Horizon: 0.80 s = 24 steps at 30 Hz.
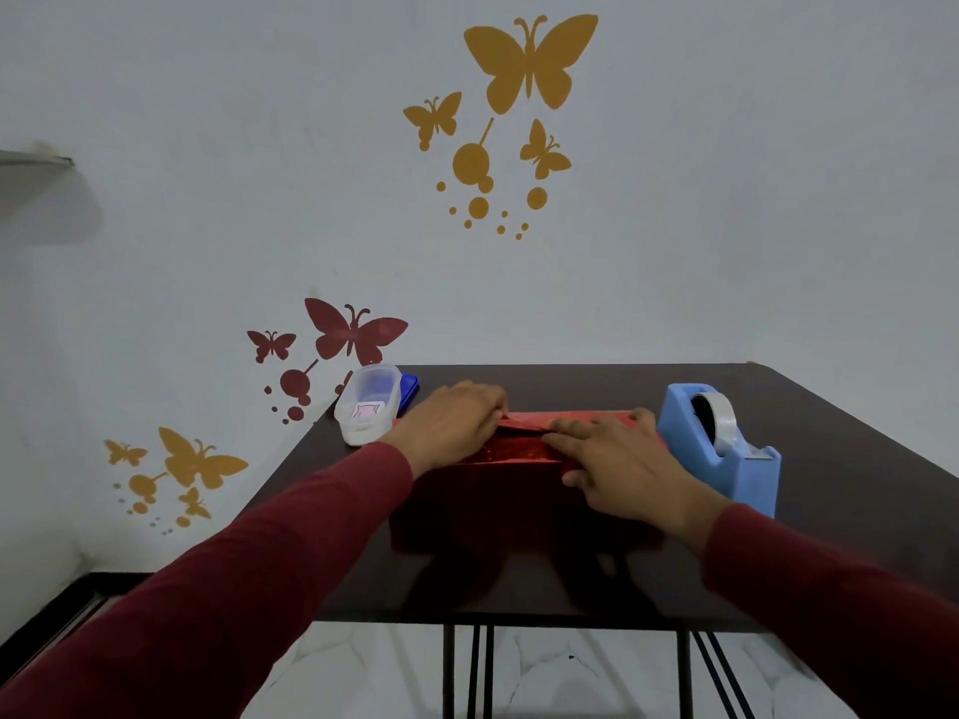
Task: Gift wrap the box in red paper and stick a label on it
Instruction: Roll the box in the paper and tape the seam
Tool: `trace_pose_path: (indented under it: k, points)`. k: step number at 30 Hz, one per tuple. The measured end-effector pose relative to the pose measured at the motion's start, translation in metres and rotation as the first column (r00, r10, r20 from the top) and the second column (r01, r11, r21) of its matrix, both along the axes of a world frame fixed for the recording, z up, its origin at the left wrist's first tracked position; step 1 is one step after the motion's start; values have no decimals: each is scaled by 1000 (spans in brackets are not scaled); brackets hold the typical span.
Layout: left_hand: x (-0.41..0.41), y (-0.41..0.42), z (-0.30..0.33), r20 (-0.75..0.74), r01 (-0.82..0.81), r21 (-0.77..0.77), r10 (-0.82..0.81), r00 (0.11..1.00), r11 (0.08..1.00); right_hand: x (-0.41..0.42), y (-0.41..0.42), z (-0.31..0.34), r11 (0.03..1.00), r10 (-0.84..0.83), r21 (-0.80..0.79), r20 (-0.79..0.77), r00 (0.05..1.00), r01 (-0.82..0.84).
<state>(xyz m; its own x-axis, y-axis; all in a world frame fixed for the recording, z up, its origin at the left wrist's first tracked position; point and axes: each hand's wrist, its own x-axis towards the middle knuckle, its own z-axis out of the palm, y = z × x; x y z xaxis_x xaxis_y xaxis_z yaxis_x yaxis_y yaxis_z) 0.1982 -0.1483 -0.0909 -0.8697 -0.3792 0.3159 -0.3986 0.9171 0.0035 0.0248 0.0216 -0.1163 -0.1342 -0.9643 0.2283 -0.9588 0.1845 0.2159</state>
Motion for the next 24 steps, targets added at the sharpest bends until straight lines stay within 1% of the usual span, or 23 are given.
trace_pose_path:
  k: [2,3,5,6,9,11,14,16,18,20,22,24]
  points:
    - [1,1,-1,-8,14,-58,-15,1000,998,-1,-1,3,1000,-8,-6,11,1000,8]
    - [1,1,-1,-28,45,-76,-48,998,996,-1,-2,5,1000,-2,-14,18,1000,2]
    - [1,1,-1,-44,108,-68,-111,993,992,-2,-2,8,999,17,-29,40,999,-16]
    - [1,2,0,-24,119,-81,-121,992,990,-2,-2,9,999,24,-33,55,998,-23]
    - [1,4,0,33,125,-228,-120,992,966,-3,-1,12,998,40,-42,85,996,-36]
    - [6,4,-2,50,137,-276,-128,991,951,-4,-1,11,998,46,-50,92,995,-41]
    - [12,2,-7,66,187,-249,-176,982,950,-5,1,8,998,49,-50,79,996,-45]
    - [13,9,-9,13,141,-150,-141,990,979,-5,1,7,998,51,-45,84,995,-48]
    - [14,16,-8,-6,96,-42,-96,995,995,-4,2,7,998,55,-41,89,995,-51]
    - [17,19,-4,91,81,-31,-78,993,996,-4,2,7,998,54,-39,94,994,-50]
    - [21,19,0,197,88,-59,-74,978,994,-4,2,8,998,55,-29,91,994,-52]
    - [23,17,1,229,91,-54,-76,970,994,-6,2,7,998,63,-18,81,995,-62]
